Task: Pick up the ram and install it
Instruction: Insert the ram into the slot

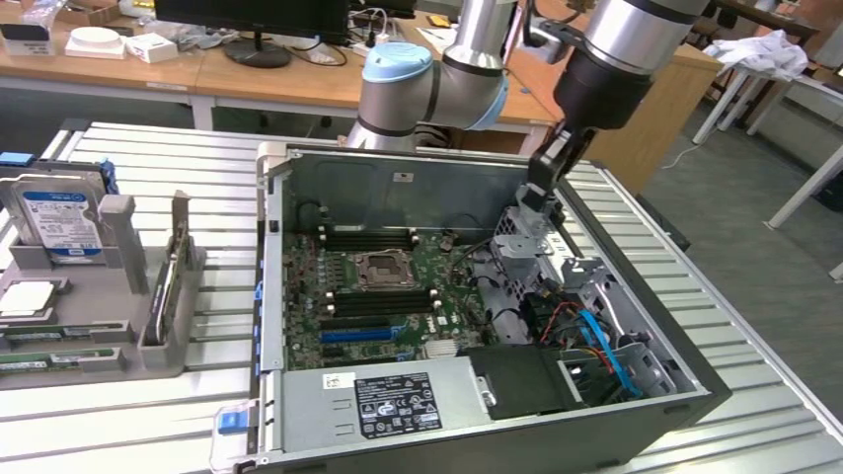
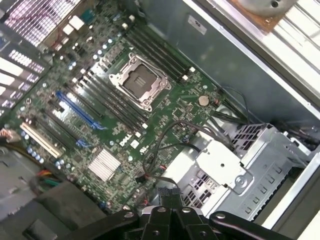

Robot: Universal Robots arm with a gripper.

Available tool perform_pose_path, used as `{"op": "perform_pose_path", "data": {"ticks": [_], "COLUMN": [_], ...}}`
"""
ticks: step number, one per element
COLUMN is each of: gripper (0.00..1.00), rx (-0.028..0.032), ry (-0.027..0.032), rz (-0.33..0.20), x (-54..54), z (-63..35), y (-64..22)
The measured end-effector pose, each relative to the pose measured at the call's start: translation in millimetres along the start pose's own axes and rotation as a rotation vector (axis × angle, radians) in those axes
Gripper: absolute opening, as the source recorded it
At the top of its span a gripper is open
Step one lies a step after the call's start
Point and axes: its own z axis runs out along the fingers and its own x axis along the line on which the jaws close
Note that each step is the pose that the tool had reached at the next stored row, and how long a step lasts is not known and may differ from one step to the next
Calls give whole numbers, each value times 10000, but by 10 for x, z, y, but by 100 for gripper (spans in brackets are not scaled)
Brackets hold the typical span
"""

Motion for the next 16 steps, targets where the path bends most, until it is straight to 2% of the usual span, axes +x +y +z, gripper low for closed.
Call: {"op": "perform_pose_path", "data": {"ticks": [3,6,16], "gripper": [10,10,10], "rx": [-45,-69,-108], "ry": [51,74,74], "rz": [358,759,2223], "x": [0,0,0], "z": [3,5,13], "y": [0,0,-1]}}
